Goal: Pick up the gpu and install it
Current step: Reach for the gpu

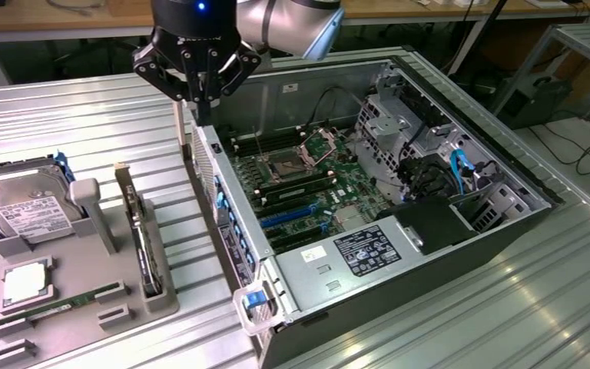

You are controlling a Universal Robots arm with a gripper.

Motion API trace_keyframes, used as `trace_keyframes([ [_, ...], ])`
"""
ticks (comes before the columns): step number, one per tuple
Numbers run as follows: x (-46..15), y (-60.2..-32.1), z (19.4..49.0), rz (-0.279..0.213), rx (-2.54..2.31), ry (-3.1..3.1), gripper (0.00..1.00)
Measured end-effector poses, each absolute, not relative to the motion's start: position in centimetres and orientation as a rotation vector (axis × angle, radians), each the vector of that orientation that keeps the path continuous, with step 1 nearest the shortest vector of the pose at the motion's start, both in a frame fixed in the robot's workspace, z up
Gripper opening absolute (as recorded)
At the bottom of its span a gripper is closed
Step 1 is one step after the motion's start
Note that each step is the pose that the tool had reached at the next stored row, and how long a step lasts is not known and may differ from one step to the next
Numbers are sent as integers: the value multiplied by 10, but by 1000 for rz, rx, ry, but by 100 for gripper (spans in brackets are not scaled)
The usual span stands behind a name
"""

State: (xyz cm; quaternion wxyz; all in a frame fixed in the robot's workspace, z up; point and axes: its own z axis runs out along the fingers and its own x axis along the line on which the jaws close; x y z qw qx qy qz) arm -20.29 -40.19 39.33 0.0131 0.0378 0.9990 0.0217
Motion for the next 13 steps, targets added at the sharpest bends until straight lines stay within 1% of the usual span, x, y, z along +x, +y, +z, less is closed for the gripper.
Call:
trace_keyframes([
  [13, -211, -403, 393, 68, 118, 3112, 11],
])
